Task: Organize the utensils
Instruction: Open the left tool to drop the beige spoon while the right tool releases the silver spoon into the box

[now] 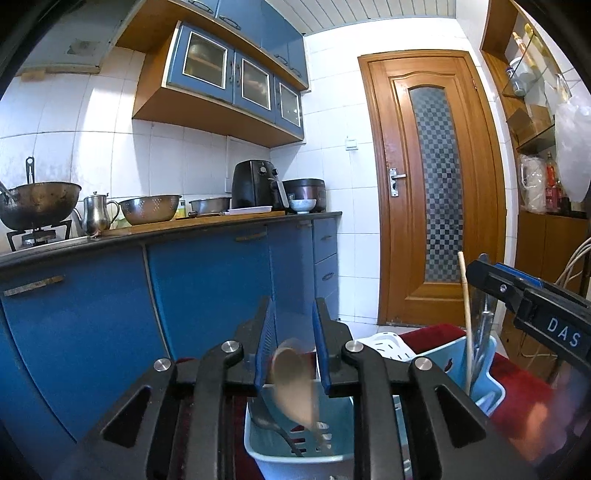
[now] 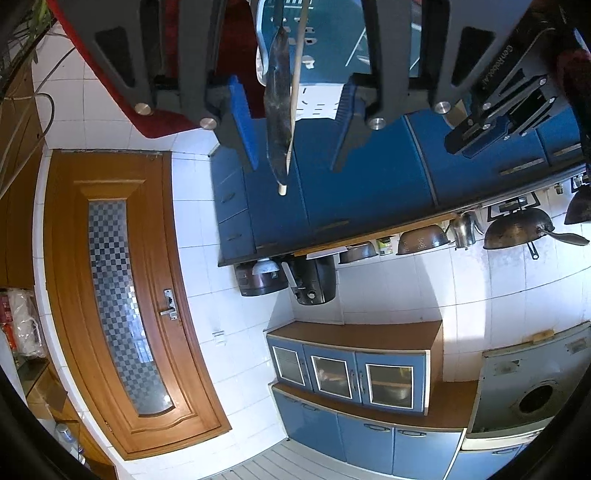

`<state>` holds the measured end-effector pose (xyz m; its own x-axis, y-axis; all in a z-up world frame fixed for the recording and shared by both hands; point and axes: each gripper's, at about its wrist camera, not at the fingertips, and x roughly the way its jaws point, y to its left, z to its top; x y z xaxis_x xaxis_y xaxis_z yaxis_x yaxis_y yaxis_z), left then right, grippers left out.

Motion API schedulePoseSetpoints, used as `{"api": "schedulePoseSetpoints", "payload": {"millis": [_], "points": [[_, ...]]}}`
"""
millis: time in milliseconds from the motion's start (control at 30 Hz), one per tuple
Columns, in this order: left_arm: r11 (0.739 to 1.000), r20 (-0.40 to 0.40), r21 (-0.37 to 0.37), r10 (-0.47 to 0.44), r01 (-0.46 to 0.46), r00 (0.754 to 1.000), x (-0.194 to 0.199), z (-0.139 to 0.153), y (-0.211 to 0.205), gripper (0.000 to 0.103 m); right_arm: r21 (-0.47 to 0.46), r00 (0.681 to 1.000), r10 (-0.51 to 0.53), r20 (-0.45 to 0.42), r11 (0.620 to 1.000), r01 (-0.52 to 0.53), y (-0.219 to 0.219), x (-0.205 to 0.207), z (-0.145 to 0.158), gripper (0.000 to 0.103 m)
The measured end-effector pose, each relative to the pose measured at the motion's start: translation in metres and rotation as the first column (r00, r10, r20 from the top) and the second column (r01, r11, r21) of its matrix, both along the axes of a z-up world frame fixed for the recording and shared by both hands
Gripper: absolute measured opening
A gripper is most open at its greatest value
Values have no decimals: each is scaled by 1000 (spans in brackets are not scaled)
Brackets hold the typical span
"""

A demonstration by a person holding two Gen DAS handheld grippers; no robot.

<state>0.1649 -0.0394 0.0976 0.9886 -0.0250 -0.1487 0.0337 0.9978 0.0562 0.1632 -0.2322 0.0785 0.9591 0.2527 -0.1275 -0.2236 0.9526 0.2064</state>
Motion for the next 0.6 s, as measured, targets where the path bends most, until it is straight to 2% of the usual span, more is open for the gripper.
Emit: {"api": "schedulePoseSetpoints", "payload": {"millis": [267, 600], "points": [[998, -47, -51, -46, 44, 998, -13, 11, 3, 29, 15, 999, 18, -28, 1000, -18, -1, -18, 10, 44], [991, -83, -108, -92, 83, 992, -47, 31, 10, 29, 64, 992, 57, -116, 997, -50, -5, -48, 18, 44]]}}
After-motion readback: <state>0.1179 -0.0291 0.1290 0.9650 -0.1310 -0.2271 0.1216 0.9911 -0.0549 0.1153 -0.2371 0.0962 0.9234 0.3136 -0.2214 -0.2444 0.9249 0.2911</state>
